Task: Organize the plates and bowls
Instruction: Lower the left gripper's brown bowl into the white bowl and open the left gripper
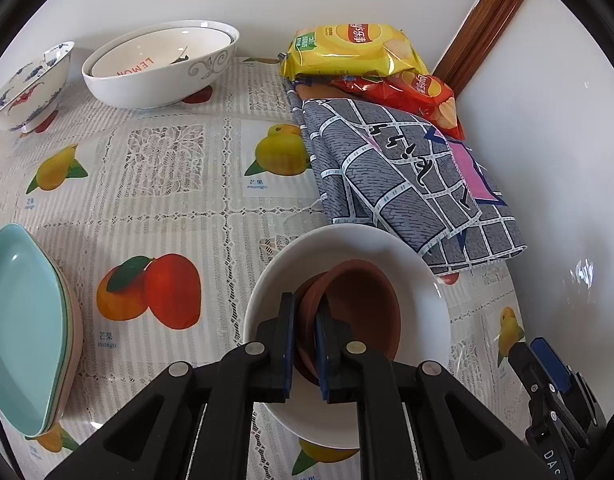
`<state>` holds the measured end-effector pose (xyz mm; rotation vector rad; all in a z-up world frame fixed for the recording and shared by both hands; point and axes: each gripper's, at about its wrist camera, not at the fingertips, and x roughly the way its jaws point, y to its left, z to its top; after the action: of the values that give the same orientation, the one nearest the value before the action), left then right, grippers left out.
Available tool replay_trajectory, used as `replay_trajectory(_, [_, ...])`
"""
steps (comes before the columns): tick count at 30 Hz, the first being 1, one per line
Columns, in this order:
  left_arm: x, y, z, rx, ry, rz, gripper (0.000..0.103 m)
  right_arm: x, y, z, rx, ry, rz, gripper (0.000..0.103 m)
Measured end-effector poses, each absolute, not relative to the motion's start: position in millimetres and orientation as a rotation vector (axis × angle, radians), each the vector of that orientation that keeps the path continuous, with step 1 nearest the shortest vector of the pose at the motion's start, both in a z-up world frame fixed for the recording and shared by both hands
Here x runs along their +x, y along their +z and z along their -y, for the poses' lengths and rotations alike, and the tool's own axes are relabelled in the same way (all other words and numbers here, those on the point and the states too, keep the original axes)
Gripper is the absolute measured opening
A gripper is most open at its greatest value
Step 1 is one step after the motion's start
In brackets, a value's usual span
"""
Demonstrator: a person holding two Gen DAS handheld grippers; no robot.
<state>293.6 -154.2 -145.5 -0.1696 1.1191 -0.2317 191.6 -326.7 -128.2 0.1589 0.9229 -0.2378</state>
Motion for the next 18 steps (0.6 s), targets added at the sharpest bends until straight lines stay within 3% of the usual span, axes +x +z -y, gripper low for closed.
replay_trajectory(9, [291.2,-144.4,153.4,-0.143,-0.256,-1.144,0.011,192.9,-126.7,321.5,0.167,-0.227,-0.927,0.046])
replay_trajectory(13, [286.2,-137.3,157.5,-0.096,-0.278,-1.147,0.021,194.6,-124.9,317.8,0.181,-0.217,-0.930,0.046])
replay_trajectory(18, [278.0,-121.6,158.4,-0.062,-0.288,-1.107,0.025,195.9,-119.8,313.7,0.199,-0.204,-0.931,0.050])
